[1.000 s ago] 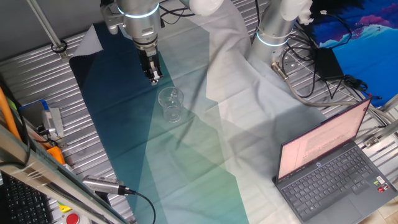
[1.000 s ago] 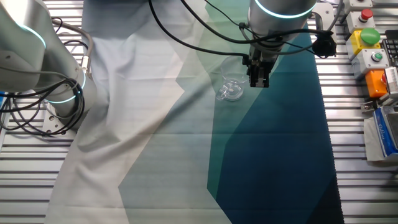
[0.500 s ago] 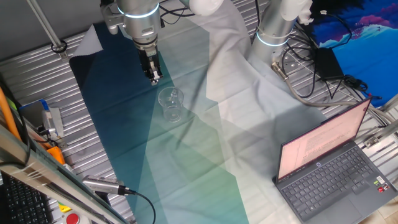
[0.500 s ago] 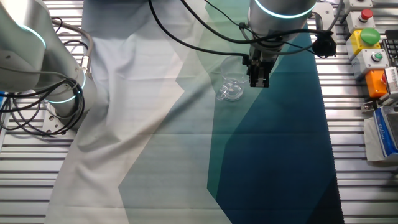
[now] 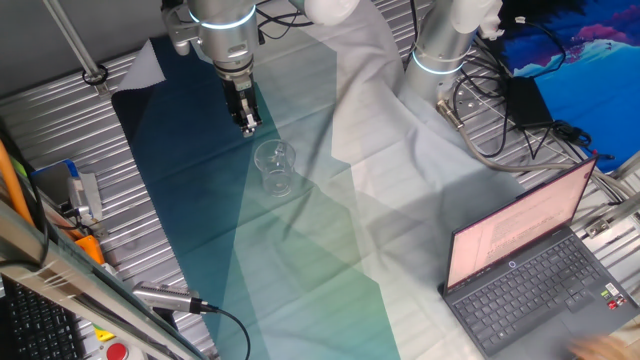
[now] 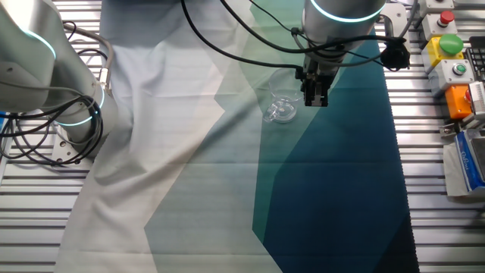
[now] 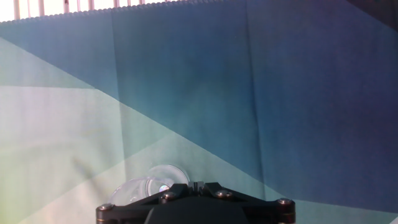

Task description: Pick up the cup

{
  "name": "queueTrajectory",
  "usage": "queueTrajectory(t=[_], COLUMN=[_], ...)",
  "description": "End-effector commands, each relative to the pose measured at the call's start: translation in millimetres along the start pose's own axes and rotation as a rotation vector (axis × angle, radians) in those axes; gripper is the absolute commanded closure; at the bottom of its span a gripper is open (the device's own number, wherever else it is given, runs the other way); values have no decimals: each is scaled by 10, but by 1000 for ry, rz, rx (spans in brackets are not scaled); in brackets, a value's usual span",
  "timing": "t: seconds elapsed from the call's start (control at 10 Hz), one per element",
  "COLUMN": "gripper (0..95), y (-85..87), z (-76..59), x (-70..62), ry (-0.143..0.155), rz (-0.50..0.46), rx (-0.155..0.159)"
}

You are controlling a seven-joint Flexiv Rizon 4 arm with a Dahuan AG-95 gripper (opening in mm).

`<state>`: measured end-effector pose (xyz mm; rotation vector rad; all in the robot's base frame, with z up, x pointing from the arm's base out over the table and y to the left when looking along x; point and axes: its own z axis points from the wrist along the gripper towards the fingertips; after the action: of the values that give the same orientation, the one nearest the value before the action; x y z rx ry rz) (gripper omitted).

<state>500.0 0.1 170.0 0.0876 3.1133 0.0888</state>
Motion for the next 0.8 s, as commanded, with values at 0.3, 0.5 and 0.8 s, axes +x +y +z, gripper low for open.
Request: queueTrajectory(t=[0.3,0.5,0.8], gripper=[950,950,950], y=[0,0,1], z=[0,0,1], x=[0,0,0], ry=[0,0,0], rz=[0,-2,-60], rx=[1,1,3])
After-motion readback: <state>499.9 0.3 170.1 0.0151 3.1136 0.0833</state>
